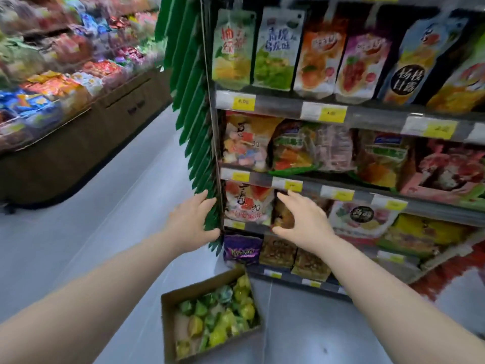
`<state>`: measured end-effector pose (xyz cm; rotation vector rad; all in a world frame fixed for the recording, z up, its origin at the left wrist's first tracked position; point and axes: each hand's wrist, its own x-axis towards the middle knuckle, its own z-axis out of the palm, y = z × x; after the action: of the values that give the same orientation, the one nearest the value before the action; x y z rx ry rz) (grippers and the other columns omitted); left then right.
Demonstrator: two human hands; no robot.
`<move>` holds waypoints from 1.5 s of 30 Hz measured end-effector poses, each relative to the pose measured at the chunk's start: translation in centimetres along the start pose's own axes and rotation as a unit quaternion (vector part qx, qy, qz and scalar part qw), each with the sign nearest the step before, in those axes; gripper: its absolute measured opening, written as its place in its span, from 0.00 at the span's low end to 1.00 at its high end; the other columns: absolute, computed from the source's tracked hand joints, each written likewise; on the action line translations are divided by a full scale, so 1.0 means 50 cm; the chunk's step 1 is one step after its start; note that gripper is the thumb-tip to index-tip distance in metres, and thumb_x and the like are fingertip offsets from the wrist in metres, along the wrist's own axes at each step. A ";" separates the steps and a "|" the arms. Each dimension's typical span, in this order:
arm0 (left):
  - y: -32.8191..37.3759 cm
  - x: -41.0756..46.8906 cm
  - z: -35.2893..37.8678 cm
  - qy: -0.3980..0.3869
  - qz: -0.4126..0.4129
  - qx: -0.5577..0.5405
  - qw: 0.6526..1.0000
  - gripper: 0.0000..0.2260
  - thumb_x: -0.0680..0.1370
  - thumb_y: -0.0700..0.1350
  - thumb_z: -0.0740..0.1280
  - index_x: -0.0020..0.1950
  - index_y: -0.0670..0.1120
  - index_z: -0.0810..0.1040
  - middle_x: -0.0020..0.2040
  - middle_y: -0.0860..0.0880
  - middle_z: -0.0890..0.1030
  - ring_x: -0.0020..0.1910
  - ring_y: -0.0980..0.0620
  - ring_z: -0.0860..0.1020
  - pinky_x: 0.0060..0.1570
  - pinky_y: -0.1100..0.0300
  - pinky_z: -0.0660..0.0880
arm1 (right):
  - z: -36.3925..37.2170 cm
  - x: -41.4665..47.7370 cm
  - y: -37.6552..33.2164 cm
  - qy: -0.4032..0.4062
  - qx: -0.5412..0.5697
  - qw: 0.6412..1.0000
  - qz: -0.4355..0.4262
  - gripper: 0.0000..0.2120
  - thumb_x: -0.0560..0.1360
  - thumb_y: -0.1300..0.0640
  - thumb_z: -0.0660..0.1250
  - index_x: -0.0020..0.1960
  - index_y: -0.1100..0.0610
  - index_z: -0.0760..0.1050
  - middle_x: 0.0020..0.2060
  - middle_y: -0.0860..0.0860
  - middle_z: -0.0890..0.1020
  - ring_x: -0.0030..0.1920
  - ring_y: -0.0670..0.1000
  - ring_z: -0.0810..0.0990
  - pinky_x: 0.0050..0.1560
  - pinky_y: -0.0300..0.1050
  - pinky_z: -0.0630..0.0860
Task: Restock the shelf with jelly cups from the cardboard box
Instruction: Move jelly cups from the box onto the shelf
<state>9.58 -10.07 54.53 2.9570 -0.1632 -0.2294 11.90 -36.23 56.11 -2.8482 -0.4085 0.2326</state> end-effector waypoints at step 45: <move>-0.487 0.122 1.479 -0.394 -0.188 -0.054 0.898 0.53 0.72 0.51 0.72 0.75 0.42 0.31 0.78 0.40 0.50 0.74 0.43 0.62 0.70 0.54 0.63 | 1.355 0.217 0.179 -0.249 0.057 0.966 0.030 0.28 0.76 0.47 0.66 0.74 0.47 0.63 0.71 0.49 0.68 0.70 0.51 0.66 0.68 0.49 0.67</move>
<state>5.91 1.14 -22.67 2.5686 0.3192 -1.4209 11.44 -26.01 -12.33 -2.6641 -0.3846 0.9606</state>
